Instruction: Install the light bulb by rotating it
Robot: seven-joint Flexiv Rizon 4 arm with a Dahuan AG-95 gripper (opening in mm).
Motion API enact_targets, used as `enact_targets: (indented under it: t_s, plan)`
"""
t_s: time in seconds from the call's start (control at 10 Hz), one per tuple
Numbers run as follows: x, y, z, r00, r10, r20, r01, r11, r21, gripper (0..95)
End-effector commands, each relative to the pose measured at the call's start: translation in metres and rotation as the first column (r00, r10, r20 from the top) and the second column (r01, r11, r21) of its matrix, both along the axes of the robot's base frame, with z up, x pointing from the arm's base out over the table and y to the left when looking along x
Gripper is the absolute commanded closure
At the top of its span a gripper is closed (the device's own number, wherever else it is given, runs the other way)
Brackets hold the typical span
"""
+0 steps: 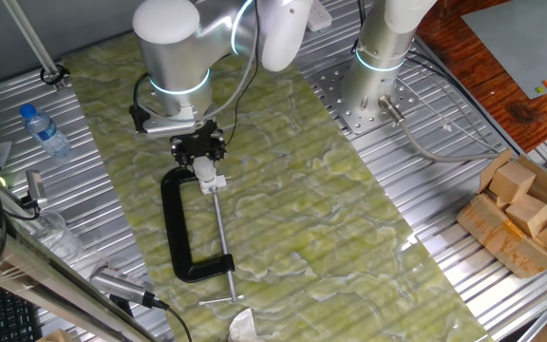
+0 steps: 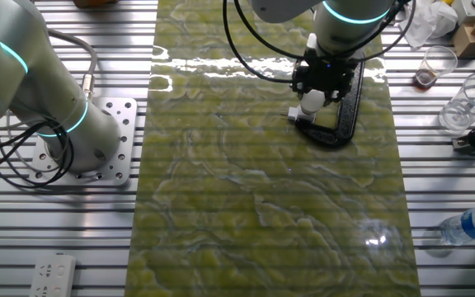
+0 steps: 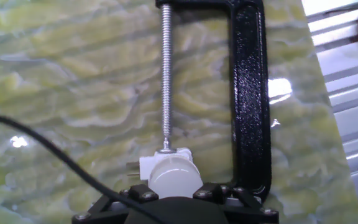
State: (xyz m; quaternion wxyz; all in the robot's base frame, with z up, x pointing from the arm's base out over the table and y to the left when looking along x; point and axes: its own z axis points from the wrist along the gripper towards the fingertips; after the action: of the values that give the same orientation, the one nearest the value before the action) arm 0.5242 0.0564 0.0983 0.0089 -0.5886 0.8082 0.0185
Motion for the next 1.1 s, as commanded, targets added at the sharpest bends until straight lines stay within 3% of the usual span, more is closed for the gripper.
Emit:
enact_targets:
  t_s: [0.1,0.3,0.6,0.7,0.9,1.1]
  plan:
    - [0.0017,0.0004,-0.0009,1.000,-0.027,0.003,0.027,1.000,-0.002,95.0]
    - [0.0018,0.0005,-0.0006,0.990,-0.140,-0.021,0.140,0.990,-0.017,95.0]
    - [0.0018,0.0004,-0.0008,0.946,-0.324,-0.033,0.323,0.946,-0.025,95.0]
    - [0.0017,0.0004,-0.0010,0.936,-0.349,-0.036,0.348,0.937,-0.030,95.0]
    - [0.0018,0.0004,-0.0002,0.913,-0.402,-0.068,0.400,0.916,-0.044,95.0]
    - [0.0017,0.0004,-0.0015,0.898,-0.435,-0.061,0.433,0.900,-0.045,95.0]
